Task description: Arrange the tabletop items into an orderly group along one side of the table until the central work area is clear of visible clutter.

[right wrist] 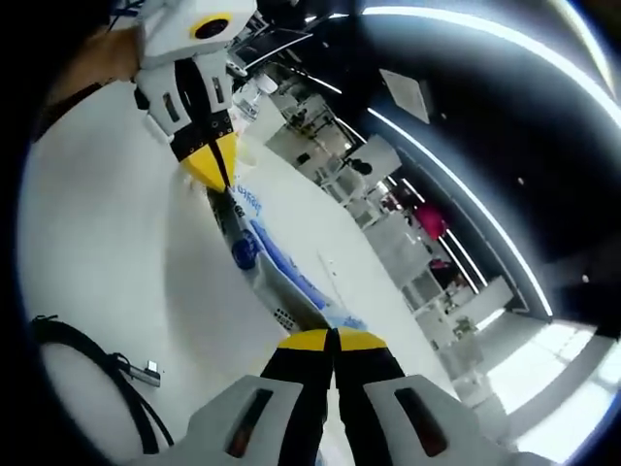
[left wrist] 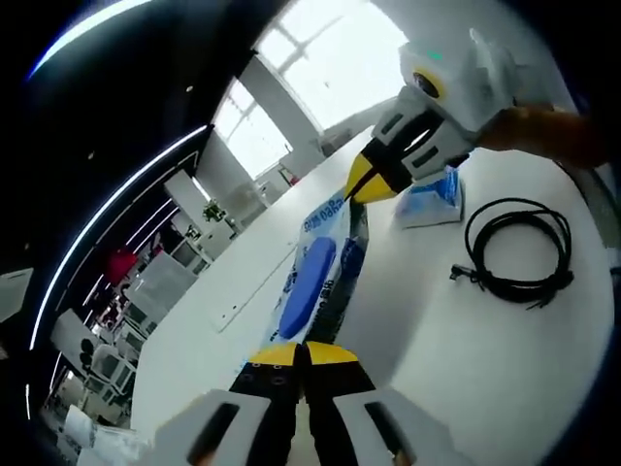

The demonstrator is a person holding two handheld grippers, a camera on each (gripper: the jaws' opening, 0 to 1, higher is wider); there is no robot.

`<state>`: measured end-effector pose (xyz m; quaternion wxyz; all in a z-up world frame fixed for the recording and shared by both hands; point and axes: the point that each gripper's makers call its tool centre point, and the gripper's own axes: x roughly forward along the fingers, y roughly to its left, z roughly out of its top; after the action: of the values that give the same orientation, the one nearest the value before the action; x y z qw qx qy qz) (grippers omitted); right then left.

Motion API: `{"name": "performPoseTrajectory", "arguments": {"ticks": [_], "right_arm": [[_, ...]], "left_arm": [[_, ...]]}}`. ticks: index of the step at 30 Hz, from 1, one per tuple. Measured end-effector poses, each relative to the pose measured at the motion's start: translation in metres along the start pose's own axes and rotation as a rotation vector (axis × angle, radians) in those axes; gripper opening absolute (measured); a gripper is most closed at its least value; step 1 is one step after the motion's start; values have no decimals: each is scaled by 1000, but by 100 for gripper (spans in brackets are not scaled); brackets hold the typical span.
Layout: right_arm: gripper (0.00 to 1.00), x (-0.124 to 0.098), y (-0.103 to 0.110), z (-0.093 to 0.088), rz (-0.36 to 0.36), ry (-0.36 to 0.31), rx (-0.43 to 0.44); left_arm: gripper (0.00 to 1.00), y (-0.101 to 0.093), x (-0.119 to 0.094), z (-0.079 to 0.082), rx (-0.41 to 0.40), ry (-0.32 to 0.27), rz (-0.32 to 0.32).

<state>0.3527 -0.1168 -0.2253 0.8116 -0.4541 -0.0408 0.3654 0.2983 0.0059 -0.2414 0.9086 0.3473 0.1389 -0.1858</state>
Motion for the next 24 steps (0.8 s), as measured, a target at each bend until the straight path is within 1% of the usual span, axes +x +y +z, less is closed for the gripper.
{"name": "performPoseTrajectory", "arguments": {"ticks": [3, 7, 14, 17, 24], "right_arm": [[0, -8, -3, 2, -12, 1, -1], [0, -19, -4, 3, -26, 0, 4], [0, -39, 3, -1, -39, 6, 17], [0, -48, 8, -4, -42, 11, 14], [0, -58, 18, -9, -48, 24, 14]], "left_arm": [[0, -2, -5, 6, 10, -14, -2], [0, -7, -9, 11, 21, -26, -8], [0, -17, -12, 17, 39, -48, -28], [0, -25, -12, 17, 60, -50, -33], [0, -34, -12, 15, 59, -60, -50]]}}
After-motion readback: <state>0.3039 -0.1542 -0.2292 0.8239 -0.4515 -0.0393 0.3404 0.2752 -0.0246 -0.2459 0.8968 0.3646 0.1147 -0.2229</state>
